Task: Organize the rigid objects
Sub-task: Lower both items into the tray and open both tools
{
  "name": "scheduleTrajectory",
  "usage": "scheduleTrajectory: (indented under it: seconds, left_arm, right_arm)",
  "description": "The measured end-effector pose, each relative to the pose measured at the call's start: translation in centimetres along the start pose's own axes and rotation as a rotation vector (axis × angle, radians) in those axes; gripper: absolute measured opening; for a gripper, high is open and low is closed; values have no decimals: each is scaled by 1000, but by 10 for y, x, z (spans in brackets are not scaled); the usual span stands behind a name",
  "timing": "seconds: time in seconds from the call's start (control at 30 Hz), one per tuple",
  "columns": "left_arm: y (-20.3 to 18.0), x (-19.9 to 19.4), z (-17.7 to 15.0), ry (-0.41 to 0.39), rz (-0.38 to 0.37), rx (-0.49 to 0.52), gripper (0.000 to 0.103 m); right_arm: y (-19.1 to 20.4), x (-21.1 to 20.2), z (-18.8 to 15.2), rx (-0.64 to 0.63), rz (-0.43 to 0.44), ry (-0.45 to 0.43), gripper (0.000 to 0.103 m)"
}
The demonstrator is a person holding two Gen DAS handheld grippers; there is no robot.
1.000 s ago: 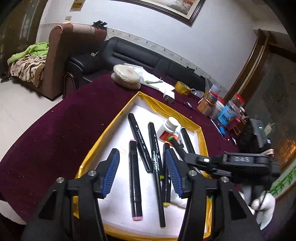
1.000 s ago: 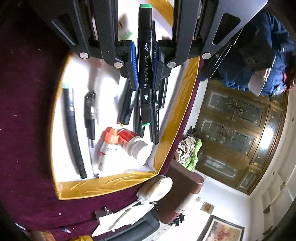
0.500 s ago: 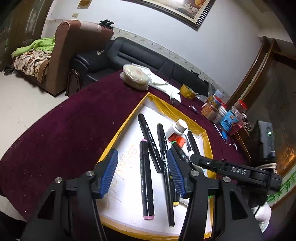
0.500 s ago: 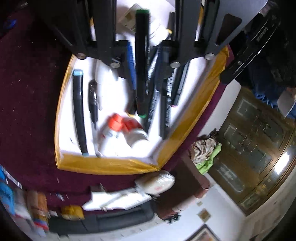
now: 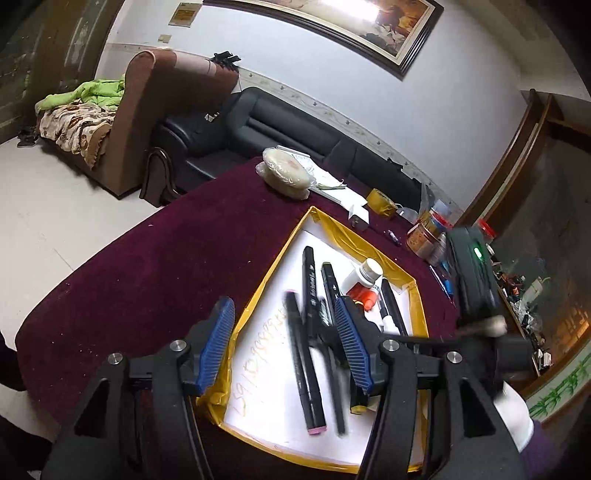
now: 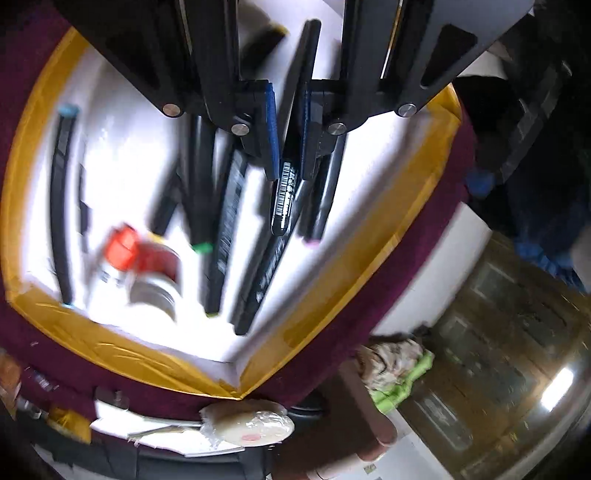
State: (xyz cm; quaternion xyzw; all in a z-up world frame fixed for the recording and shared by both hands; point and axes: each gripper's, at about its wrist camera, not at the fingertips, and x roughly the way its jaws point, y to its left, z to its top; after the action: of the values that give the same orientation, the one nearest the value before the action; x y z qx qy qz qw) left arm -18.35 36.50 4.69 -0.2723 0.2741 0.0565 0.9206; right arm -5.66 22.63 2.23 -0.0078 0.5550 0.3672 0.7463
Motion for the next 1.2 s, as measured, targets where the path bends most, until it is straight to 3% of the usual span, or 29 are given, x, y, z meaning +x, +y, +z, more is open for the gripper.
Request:
scheduleTrajectory:
  seconds: [0.03,0.1,0.2,0.23,0.27,0.37,0.47,0.53,0.67,0.7,0.8,1.0,1.07,1.13,1.2]
  left_arm:
    - [0,0,1,0,-2,2,57]
    - [1,-1,1,-6,8,11,60]
    - [5,0,2,-14,11,-1,60]
    - [4,2,2,-11,10,-3,60]
    - [4,5,1,-2,4,-4,60]
    - [-3,11,-2,20,-13,6,60]
    - [-11,9,-4,24,-20,26,60]
    - [-14,5,-4,19,-19,38,60]
    - [-14,5,-5,27,-10,34,60]
    - [-15,6,-5,34,-10,34,60]
    - [-23,4,-8,40,-3,54,60]
    - [-55,3,-13,30,39,166,61]
    - [-70,1,-15,13,61,220,69]
    - [-95,1,-20,-9,116,318,72]
    - [-115,3,-26,-10,141,387,72]
  right_arm:
    - [-8,-9,3,39,62,-15,10]
    - [-15,-30,3,45,91,-70,13]
    - [-19,-62,-5,-55,-108,-159,34]
    - [-19,-68,-8,-84,-158,-174,41]
    - [-20,-71,-13,-100,-174,-174,43]
    - [-22,-63,-22,-103,-87,-117,43]
    - [-19,-45,-22,-118,-127,-74,42]
    - [-16,-30,-20,-83,-94,-34,27]
    - [-21,-13,-14,10,0,-8,26]
    - [-28,-9,-14,43,22,-9,21]
    - [-35,-23,-19,71,-29,-30,23]
    - [-51,-91,-41,60,30,-191,25]
    - [-55,-121,-52,30,-5,-286,35]
    - [-56,-143,-64,18,-46,-363,50]
    - [-62,-164,-77,3,-88,-433,57]
